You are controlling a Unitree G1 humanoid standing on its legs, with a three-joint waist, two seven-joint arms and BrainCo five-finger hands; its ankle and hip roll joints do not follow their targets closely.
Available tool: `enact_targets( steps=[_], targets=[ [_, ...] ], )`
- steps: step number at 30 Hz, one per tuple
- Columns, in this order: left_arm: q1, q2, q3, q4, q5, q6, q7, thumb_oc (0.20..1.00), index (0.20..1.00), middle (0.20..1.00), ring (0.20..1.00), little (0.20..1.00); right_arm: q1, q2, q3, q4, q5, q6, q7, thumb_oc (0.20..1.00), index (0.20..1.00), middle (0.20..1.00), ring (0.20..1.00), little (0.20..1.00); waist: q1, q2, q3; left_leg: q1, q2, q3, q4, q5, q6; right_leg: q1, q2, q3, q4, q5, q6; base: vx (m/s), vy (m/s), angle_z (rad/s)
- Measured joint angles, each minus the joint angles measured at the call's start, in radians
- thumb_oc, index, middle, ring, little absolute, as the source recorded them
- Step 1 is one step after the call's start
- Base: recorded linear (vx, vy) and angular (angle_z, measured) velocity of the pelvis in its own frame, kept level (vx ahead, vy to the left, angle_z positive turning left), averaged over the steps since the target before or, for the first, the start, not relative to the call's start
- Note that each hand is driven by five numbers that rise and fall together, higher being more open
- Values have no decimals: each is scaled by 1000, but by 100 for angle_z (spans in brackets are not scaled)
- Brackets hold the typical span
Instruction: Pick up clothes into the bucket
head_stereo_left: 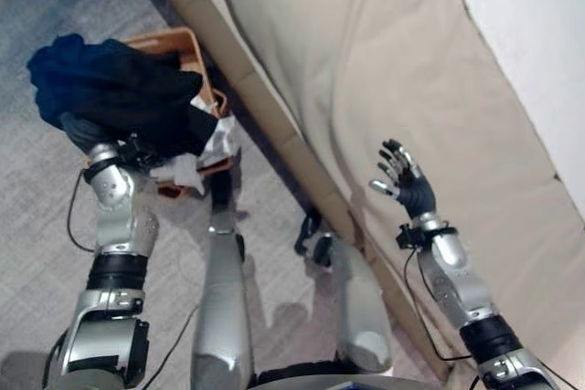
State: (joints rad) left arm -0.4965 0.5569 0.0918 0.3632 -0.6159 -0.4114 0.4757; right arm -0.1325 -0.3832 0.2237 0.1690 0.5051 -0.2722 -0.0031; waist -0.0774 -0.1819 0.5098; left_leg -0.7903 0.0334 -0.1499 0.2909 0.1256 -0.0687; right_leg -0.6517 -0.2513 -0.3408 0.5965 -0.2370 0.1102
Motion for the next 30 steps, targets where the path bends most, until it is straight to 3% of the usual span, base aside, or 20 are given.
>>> enact_targets(
  steps=[6, 11, 19, 23, 30],
  targets=[
    [-139, 102, -28, 114, 12, -14, 31, 200, 200, 200, 200, 200, -9, -9, 27, -8, 38, -33, -9, 1000, 1000, 1000, 1000, 1000, -28, -4, -2, -98, 3, -4, 2, 14, 3, -92, 5, -2, -2, 13, 0, 14, -5, -1],
    [-200, 140, -104, 264, 13, -6, 34, 200, 200, 200, 200, 200, -11, -25, 46, -38, 59, -51, -6, 1000, 1000, 1000, 1000, 1000, -86, -5, -3, -150, -8, -4, 33, 15, 4, -126, 3, -2, -2, 18, 4, 24, 7, 2],
    [-231, 135, -149, 404, 52, 50, 38, 200, 200, 200, 200, 200, -24, -43, 66, -55, 65, -57, -7, 1000, 1000, 1000, 1000, 1000, -124, -12, -8, -233, 4, 35, 114, -14, 14, -226, 9, 52, 42, 28, 1, 17, 55, -15],
    [-245, 121, -149, 427, 54, 65, 41, 200, 200, 200, 200, 200, -25, -66, 63, -57, 66, -58, -9, 1000, 1000, 1000, 1000, 1000, -129, -12, -8, -250, 5, 39, 176, -54, 18, -244, 3, 75, 77, 18, -4, 19, 23, -14],
    [-271, 119, -148, 557, 91, 104, 52, 200, 200, 200, 200, 200, -21, -71, 61, -60, 65, -58, -11, 1000, 1000, 1000, 1000, 1000, -127, -12, -8, -261, 7, 37, 178, -55, 16, -267, 3, 81, 97, 6, -14, 1, 0, -1]
  ],
)
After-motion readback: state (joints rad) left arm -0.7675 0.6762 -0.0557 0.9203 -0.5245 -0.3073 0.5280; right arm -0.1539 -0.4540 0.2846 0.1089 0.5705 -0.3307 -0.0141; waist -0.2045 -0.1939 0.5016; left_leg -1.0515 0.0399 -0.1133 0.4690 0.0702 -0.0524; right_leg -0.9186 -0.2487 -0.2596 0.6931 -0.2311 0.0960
